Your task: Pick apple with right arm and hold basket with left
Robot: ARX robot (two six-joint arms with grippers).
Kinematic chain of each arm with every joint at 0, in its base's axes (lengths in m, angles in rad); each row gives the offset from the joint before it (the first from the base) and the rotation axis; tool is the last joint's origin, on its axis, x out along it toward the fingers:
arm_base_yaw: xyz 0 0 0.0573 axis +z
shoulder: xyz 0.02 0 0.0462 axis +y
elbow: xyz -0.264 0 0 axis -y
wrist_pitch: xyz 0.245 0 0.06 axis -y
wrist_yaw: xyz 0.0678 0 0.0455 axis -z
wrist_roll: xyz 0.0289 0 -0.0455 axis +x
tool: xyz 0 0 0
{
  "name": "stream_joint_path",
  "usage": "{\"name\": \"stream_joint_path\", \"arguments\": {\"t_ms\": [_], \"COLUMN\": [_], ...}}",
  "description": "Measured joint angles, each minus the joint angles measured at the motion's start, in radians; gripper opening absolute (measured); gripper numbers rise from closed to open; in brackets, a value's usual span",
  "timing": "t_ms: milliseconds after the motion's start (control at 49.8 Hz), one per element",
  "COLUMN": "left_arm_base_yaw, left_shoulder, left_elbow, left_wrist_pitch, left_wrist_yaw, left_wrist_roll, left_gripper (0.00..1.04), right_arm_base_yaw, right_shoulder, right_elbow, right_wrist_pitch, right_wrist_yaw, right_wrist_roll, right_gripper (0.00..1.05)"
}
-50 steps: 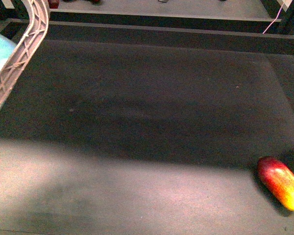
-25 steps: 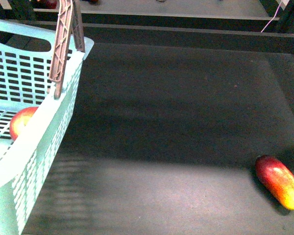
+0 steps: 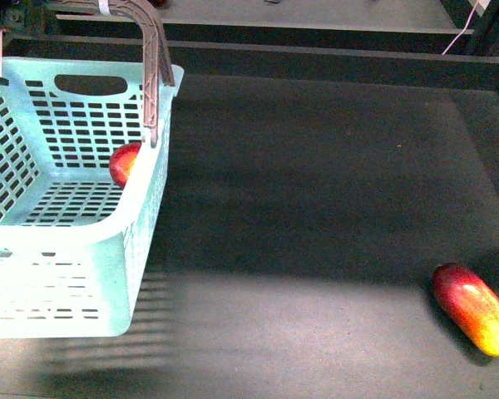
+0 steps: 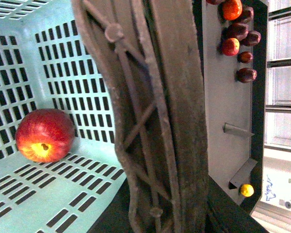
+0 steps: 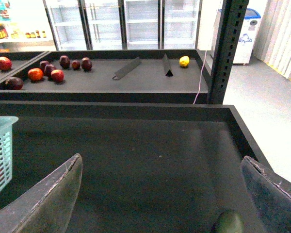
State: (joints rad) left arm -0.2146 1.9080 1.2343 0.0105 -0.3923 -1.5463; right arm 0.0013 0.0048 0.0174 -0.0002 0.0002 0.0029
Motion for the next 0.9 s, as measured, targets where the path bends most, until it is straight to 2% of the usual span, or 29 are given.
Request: {"name": "stream_joint_path", "arguments": {"t_ms": [281,502,522,683,703,864,904], "left_arm_base_yaw": [0.041,0.035,0.034,0.021,0.019,0.006,0.000], "left_shoulder": [0.113,0.098,0.090,0.068,0.055,-0.052,-0.105], "left_elbow": [0.049,-0.035,-0.047,-0.106,-0.120,-0.159,-0.166], "left_wrist_pitch": [0.103,0.155,0.158,0.158,0.158,0.154,0.132], "left_wrist_yaw": [0.070,0.112,0.126,0.131,0.129,0.071,0.045], "left_wrist_roll": [0.032,0.038,0.044,0.064,0.066,0.064,0.062], "left_gripper": [0.17,0.18,0.23,0.45,0.50,0.75,0.85], "right_arm_base_yaw": [0.000,0.000,0.000,0.000,0.000,0.000,0.000], "right_shoulder": [0.000,0.000,0.000,0.000,0.000,0.000,0.000], "right_elbow": [0.000,0.000,0.000,0.000,0.000,0.000,0.000], "right_wrist_pitch": [0.000,0.000,0.000,0.000,0.000,0.000,0.000], "right_wrist_yaw": [0.000,0.000,0.000,0.000,0.000,0.000,0.000], "right_wrist_roll": [0.000,0.000,0.000,0.000,0.000,0.000,0.000], "right_gripper": [0.96,0.96,0.96,0.96,0.96,0.96,0.96]}}
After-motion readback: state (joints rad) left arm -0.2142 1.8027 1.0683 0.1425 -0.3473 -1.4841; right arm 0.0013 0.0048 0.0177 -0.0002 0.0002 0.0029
